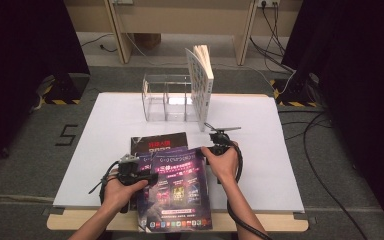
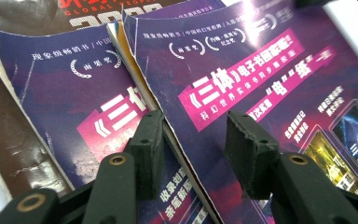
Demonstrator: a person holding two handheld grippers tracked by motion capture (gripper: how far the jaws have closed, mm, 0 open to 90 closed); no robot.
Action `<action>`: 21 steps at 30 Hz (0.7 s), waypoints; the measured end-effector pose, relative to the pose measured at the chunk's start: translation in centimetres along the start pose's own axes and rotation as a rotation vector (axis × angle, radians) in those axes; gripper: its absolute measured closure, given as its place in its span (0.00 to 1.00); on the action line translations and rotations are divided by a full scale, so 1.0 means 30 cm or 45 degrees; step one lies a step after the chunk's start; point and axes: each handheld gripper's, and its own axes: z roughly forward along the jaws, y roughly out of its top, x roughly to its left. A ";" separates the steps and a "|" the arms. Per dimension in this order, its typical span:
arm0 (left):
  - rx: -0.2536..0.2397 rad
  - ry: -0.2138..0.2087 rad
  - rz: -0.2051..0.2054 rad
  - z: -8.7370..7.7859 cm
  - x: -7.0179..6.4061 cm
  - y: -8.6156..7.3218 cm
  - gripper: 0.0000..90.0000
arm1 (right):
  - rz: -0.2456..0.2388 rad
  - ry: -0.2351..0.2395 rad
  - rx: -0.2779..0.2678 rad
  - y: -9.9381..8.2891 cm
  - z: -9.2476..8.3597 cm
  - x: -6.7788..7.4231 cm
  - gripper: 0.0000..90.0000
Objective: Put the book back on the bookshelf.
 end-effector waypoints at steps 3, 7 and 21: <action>-0.002 0.005 0.000 0.000 -0.001 -0.001 0.63 | -0.012 0.076 0.013 0.013 -0.029 0.032 0.77; -0.005 0.004 -0.002 0.000 -0.001 -0.002 0.63 | -0.068 0.086 0.093 0.016 -0.012 0.057 0.82; -0.023 -0.030 -0.024 -0.009 0.004 -0.012 0.61 | -0.033 0.168 0.026 0.020 -0.053 0.069 0.94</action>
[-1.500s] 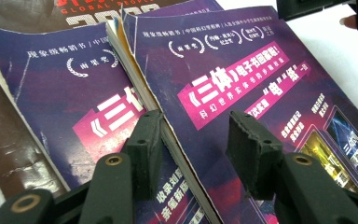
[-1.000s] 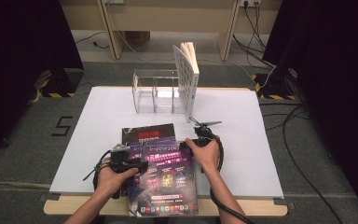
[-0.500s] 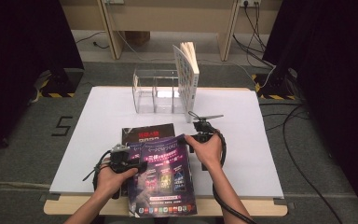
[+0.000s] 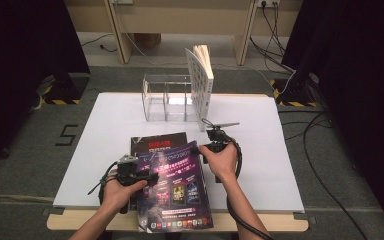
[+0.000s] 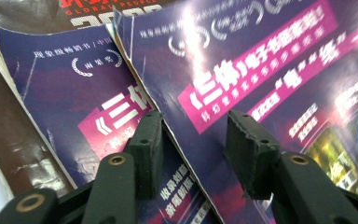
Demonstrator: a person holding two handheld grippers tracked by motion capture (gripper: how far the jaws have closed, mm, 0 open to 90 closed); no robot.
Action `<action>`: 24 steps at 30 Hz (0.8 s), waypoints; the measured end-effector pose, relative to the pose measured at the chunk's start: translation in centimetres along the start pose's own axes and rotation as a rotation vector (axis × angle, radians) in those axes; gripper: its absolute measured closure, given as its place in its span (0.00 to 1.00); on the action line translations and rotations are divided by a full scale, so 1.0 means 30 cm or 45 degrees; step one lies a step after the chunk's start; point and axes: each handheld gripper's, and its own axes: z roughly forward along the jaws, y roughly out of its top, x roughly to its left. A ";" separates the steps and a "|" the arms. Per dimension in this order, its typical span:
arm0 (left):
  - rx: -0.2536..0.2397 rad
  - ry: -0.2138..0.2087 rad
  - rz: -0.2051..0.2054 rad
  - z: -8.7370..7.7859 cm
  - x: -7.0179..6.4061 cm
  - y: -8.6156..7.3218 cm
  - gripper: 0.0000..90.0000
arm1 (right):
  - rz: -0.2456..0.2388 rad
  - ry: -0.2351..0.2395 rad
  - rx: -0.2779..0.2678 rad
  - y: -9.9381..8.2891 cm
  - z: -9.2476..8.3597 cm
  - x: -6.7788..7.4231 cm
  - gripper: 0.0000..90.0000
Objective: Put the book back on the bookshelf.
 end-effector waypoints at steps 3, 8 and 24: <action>-0.021 0.007 0.006 -0.011 0.001 -0.004 0.60 | -0.013 -0.011 -0.042 0.003 -0.025 0.018 0.94; -0.066 0.007 0.020 -0.035 0.000 0.001 0.59 | -0.056 -0.030 -0.150 0.018 -0.074 0.045 0.94; -0.079 0.036 0.021 -0.051 0.021 -0.005 0.58 | -0.133 -0.114 -0.382 0.062 -0.166 0.093 0.94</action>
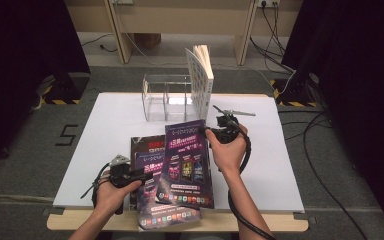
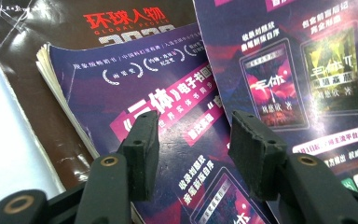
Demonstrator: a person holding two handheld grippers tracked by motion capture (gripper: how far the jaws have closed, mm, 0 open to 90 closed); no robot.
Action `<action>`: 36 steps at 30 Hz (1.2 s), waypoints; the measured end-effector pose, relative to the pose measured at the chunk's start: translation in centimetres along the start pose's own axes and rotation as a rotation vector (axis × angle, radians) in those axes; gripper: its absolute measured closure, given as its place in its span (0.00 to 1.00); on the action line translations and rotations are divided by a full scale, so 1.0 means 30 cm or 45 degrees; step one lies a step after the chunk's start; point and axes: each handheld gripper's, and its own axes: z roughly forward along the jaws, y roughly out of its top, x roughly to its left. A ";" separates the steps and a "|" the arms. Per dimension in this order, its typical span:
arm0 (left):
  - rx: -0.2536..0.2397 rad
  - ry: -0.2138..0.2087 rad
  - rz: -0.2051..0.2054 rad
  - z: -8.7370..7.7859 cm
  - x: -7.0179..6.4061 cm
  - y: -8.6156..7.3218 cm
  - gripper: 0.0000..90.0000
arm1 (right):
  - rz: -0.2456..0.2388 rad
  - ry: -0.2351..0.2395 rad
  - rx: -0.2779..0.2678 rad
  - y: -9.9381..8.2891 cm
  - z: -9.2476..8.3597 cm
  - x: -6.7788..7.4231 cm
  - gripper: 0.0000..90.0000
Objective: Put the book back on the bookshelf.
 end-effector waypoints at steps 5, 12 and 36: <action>-0.005 -0.001 -0.003 -0.003 0.001 0.002 0.58 | -0.020 -0.013 -0.041 0.019 -0.010 0.017 0.94; -0.014 0.003 -0.004 -0.005 0.004 0.006 0.58 | -0.059 -0.036 -0.114 0.046 -0.031 0.039 0.94; -0.026 0.010 -0.021 -0.012 0.018 0.005 0.57 | -0.098 -0.068 -0.290 0.100 -0.066 0.062 0.94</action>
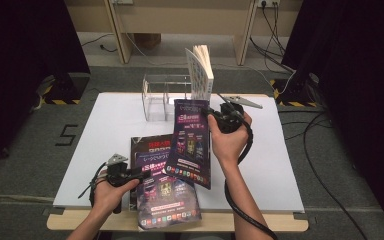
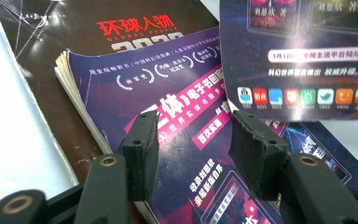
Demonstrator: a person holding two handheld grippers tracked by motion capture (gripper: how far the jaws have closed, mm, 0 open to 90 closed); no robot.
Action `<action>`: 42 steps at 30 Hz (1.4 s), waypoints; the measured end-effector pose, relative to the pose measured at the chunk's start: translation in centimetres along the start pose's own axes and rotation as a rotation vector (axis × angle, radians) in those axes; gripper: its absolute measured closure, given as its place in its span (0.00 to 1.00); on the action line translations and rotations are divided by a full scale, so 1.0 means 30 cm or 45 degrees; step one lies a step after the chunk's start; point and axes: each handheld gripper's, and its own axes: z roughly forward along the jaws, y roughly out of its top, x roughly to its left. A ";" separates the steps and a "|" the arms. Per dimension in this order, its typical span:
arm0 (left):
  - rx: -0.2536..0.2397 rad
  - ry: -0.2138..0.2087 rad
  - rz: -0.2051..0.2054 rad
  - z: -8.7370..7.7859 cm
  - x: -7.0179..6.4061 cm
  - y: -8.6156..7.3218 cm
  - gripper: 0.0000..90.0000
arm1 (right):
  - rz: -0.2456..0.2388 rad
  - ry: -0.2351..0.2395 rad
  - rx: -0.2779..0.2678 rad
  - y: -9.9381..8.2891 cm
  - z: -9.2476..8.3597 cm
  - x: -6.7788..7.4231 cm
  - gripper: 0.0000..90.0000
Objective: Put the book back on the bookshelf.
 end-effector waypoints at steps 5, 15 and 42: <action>0.006 0.004 0.000 0.001 0.003 -0.004 0.57 | -0.005 -0.002 -0.012 0.012 -0.001 0.003 0.94; 0.003 0.003 -0.003 0.000 0.005 -0.001 0.57 | -0.019 -0.013 -0.044 0.028 0.002 0.010 0.94; 0.005 0.005 -0.004 -0.005 0.013 -0.001 0.57 | -0.063 -0.029 -0.088 0.069 0.046 0.044 0.94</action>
